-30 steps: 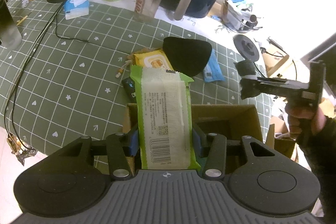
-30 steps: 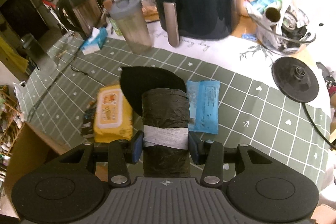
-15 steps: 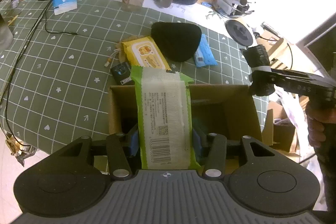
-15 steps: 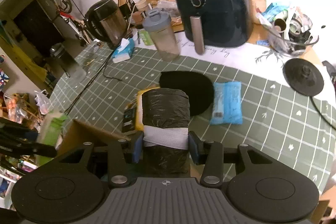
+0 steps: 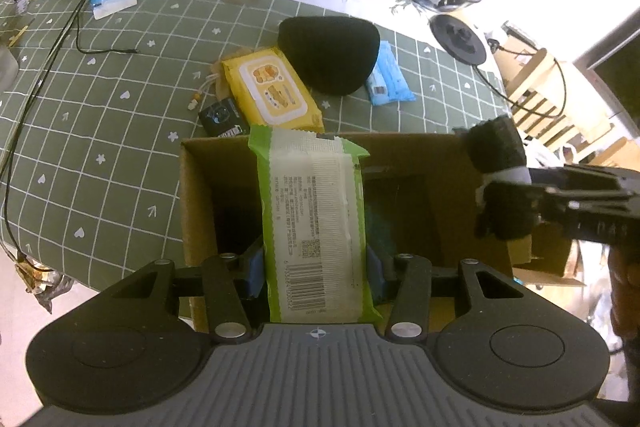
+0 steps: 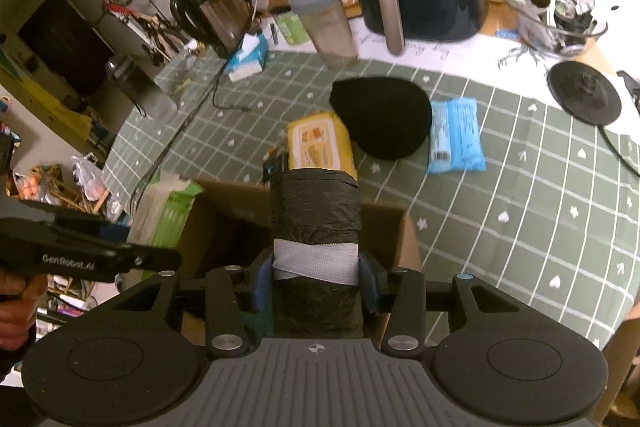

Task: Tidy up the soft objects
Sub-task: 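Carry the wipes pack and rolled bag toward the box with both grippers, then lower both items into the box and open both grippers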

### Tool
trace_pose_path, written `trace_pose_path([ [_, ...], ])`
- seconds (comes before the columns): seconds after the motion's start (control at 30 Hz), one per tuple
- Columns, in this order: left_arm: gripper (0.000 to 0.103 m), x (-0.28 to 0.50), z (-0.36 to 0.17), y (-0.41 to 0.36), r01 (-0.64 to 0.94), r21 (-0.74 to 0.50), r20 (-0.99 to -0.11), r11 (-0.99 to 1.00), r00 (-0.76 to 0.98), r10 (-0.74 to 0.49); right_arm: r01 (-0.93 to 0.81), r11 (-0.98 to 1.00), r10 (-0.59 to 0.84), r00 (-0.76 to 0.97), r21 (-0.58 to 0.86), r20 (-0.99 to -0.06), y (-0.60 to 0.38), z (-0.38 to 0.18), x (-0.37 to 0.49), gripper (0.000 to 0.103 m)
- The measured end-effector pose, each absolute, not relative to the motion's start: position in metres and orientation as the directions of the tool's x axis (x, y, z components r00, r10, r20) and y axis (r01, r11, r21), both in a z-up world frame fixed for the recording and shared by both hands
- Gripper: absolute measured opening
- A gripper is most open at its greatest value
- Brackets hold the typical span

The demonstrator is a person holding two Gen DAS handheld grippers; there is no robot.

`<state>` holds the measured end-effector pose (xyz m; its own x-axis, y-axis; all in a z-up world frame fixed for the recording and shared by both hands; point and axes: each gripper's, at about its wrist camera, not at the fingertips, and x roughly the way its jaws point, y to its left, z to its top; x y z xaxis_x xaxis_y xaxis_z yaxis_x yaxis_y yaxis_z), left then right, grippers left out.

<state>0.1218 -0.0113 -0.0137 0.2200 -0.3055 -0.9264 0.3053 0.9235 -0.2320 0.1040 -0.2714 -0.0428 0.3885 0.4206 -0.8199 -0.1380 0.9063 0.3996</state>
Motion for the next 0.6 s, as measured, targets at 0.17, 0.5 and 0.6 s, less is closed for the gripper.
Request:
trace_pose_path([
  [0.17,0.047,0.121,-0.022,-0.018,0.307,-0.215,-0.938,0.927,0.200,-0.284,-0.116,0.911,0.409,0.358,0.395,-0.839,-0.260,-0.050,0.093,0.048],
  [0.5,0.047,0.117,-0.033,-0.030,0.296,-0.195,-0.951,0.935,0.178,-0.254,-0.109,0.921,0.389,0.331,0.375,-0.860,-0.249,-0.057,0.081,0.048],
  [0.6,0.047,0.117,-0.035,-0.031,0.290,-0.190,-0.953,0.938,0.175,-0.247,-0.109,0.921,0.390,0.321,0.375,-0.863,-0.250,-0.059,0.081,0.048],
])
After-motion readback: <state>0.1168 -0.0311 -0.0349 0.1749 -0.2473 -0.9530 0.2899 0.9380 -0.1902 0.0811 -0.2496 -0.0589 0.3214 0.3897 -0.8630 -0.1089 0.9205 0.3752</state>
